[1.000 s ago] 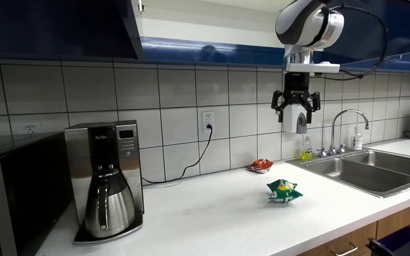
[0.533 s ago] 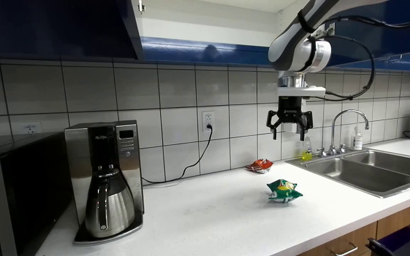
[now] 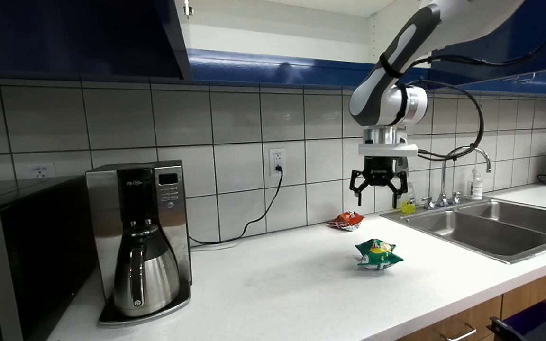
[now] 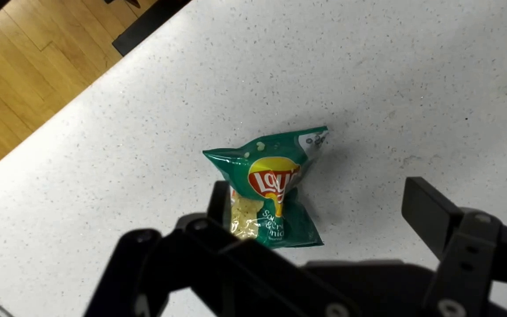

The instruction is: Pick up the bag of lays and place it on the bottom shelf

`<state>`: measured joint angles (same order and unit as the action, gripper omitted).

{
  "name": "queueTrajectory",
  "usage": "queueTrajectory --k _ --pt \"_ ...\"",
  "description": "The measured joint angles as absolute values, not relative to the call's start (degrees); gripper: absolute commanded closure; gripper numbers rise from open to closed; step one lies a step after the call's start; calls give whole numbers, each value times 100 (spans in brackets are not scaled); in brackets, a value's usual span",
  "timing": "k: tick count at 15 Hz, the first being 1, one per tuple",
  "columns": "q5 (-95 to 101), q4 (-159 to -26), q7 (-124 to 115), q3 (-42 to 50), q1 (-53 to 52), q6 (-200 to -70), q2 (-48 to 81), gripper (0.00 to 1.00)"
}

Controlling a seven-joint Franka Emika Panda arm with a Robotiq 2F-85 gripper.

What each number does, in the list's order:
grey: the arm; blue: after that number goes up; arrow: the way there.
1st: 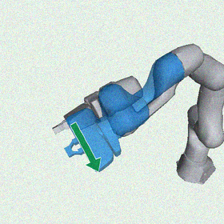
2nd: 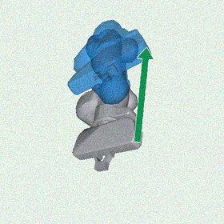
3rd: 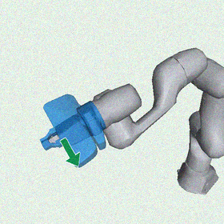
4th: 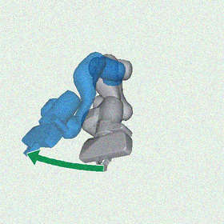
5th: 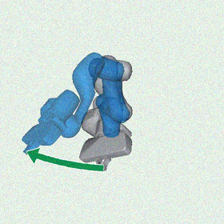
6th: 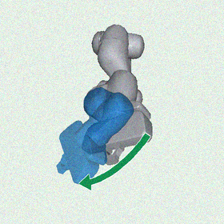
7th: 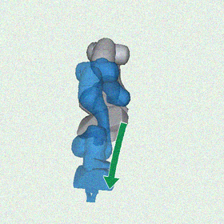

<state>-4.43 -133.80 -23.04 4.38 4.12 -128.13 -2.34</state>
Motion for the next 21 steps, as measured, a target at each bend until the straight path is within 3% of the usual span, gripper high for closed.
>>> queueTrajectory --k 21 --pt "-778 -12401 -2627 816 412 -13254 1619 0"
